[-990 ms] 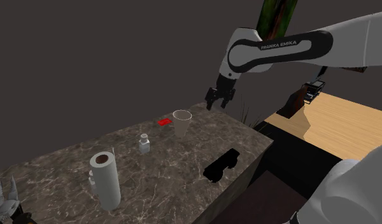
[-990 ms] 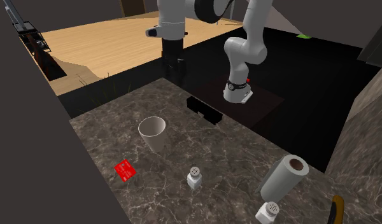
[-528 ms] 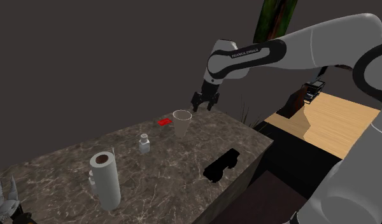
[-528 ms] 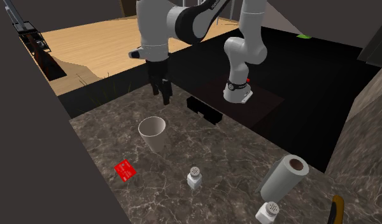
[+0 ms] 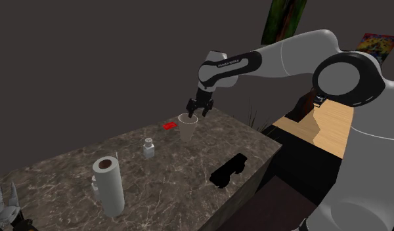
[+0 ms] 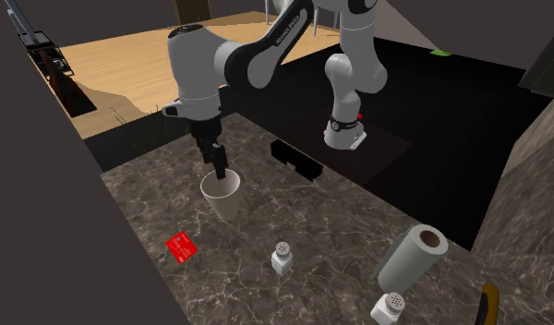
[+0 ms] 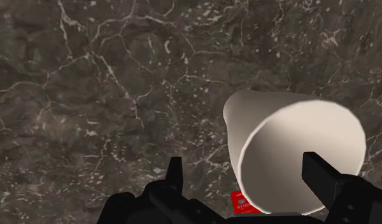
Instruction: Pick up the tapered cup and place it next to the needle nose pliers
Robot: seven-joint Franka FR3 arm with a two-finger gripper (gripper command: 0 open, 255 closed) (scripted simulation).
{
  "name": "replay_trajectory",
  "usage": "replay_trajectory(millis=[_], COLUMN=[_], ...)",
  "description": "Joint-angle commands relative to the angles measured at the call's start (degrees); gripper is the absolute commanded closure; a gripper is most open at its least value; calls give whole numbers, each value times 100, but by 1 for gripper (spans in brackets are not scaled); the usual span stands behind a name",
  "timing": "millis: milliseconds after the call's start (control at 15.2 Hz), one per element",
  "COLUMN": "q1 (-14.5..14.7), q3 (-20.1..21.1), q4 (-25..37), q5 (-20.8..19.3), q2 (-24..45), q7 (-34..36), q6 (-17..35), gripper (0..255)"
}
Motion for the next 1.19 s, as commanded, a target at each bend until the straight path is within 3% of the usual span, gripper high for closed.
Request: replay_trajectory(millis=[0, 330, 792, 858, 1122], q1=[5, 23, 23, 23, 23], q3=[10, 29, 29, 29, 29], q4=[3, -100, -97, -97, -97], q5=[17, 44, 44, 44, 44], q2=[118, 298, 299, 299, 299], q7=[-11, -28, -28, -28, -28], q6=[117, 400, 399, 399, 399], gripper=[0, 0, 0, 255, 255])
